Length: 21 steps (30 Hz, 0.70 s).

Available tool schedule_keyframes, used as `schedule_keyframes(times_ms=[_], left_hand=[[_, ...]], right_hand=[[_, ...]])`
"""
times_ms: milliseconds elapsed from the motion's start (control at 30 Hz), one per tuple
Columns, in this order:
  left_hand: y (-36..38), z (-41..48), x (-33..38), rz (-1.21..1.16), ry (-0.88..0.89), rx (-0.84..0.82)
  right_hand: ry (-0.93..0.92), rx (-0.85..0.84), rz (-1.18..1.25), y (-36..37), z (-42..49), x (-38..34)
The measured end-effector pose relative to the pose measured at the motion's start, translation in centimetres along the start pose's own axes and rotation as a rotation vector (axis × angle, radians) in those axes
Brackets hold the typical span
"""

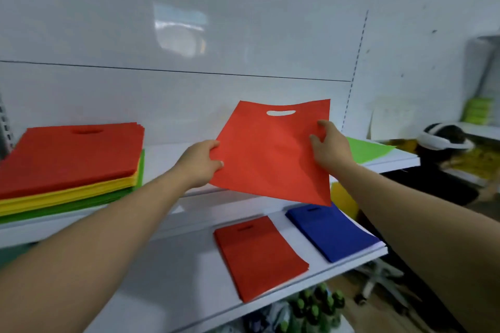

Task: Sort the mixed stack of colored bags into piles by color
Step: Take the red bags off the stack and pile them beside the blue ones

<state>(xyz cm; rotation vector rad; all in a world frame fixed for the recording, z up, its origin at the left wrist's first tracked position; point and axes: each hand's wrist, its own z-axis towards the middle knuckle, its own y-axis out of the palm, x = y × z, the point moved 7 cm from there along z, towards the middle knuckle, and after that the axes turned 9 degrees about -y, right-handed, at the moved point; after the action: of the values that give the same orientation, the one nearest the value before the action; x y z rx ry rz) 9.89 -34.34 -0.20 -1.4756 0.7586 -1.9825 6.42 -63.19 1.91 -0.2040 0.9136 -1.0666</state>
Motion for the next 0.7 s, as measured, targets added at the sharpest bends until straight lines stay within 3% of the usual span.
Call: schedule_keyframes(times_ms=[333,533,700], left_hand=[[21.3,-5.0,10.6,-0.053,0.021,-0.188],[30.9,-9.4,11.7,-0.083,-0.039,-0.325],[34.5,-12.2,9.8,-0.086,-0.117,-0.397]], right_hand=[[0.2,-0.086,-0.148,-12.1,-6.9,20.1],[0.325,-0.166,-0.191,-15.3,-12.9,28.2],[0.369,-0.226,-0.226,-14.5,-15.9,30.9]])
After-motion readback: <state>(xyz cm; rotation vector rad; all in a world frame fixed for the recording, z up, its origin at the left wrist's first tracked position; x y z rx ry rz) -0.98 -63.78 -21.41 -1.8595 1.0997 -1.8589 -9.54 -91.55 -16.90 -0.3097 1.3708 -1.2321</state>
